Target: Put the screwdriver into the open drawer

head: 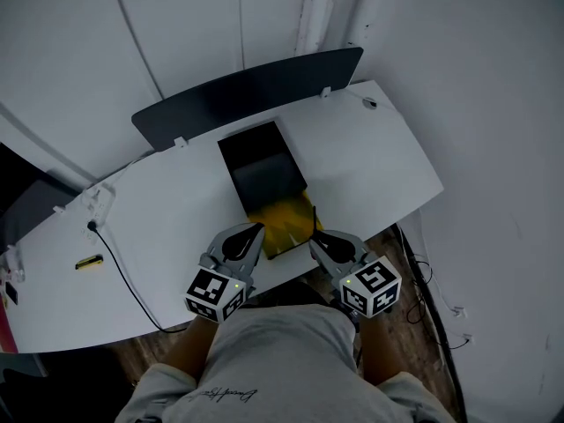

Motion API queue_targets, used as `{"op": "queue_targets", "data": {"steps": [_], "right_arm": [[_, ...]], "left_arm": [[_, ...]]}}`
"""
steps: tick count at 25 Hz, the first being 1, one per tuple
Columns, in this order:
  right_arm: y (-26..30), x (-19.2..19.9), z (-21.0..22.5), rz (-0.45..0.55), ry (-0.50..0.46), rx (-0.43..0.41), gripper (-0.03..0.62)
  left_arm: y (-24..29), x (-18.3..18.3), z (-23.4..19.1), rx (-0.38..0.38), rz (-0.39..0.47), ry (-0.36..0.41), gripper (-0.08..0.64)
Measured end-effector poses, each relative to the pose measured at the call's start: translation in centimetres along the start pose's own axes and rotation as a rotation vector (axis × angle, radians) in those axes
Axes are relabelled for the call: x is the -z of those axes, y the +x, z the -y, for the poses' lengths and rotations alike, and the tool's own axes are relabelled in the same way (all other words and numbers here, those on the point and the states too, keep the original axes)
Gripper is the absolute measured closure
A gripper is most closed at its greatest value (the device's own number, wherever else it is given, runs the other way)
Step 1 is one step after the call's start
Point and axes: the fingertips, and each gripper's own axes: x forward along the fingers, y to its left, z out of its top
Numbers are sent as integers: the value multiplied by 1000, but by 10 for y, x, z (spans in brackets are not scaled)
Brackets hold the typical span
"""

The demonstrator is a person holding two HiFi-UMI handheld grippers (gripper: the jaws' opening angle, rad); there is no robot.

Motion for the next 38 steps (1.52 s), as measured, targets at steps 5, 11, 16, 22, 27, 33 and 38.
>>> {"op": "queue_targets", "data": {"steps": [5,11,16,22,27,33,38], "right_arm": [[5,-9,10,-17,-21,-40,518],[11,-17,22,-52,-52,-100,518],[17,-21,31,-76,-81,-135,518],[27,-22,42,-105,-122,-154,518],[36,-15,49,-144,-150,-157,518],[47,-7,55,-181,-137,-178,518],[60,-2,65,-209,-149,-173,518]], "left_arm": [[8,-7,-9,-49,8,-9,560],[15,-4,-14,-115,23,-66,560],[22,-4,-18,-152,18,-72,560],[26,3,-25,-180,4,-77,560],[30,11,-31,-191,-10,-86,560],[35,24,-45,-214,-33,-104,560],[36,30,-55,-229,-38,-121,560]]}}
